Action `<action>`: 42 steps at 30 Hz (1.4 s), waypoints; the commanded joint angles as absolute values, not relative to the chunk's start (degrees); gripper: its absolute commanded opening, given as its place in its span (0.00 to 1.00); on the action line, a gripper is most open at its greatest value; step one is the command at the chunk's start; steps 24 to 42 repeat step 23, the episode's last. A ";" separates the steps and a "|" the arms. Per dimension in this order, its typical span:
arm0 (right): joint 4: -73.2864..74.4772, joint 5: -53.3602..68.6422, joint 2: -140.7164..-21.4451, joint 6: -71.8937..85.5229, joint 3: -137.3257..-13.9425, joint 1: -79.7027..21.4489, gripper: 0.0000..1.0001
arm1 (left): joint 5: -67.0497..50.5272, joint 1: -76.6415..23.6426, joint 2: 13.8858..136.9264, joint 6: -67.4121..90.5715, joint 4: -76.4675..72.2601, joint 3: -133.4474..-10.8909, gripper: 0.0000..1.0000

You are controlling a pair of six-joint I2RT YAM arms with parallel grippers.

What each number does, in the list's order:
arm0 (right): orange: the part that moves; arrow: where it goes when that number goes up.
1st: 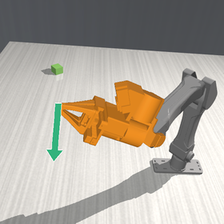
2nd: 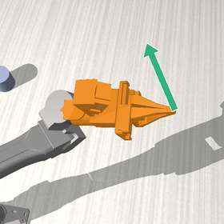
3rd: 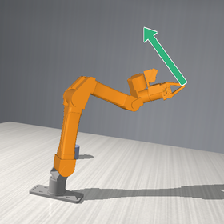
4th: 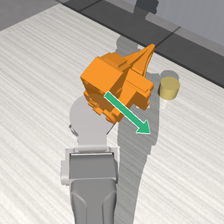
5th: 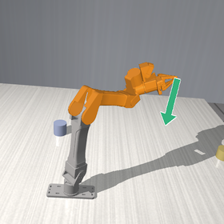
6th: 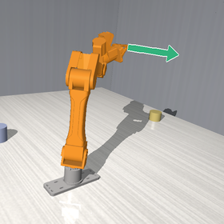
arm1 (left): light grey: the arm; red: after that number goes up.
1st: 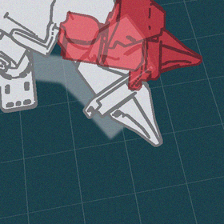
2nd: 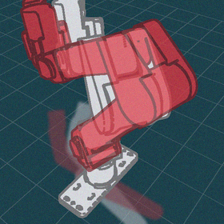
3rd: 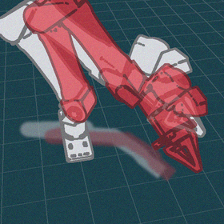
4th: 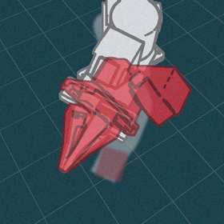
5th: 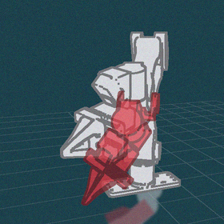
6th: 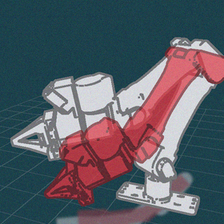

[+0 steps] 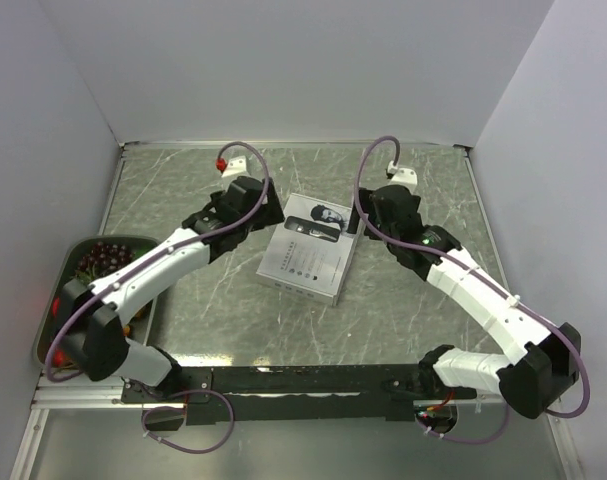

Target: Sort the hair-cutting tools

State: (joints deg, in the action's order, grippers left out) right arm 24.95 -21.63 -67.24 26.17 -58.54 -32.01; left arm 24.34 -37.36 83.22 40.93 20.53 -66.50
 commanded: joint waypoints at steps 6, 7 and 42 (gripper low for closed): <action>34.10 -27.86 -66.63 21.98 -69.95 -32.43 0.99 | 32.17 -37.26 71.73 38.93 22.24 -68.73 0.99; 34.62 -27.95 -66.36 21.89 -70.40 -32.34 0.99 | 31.82 -37.18 71.02 39.46 21.45 -68.03 0.99; 31.46 -27.84 -57.39 15.38 -68.46 -32.87 1.00 | 33.31 -37.18 60.38 39.64 20.39 -62.93 0.99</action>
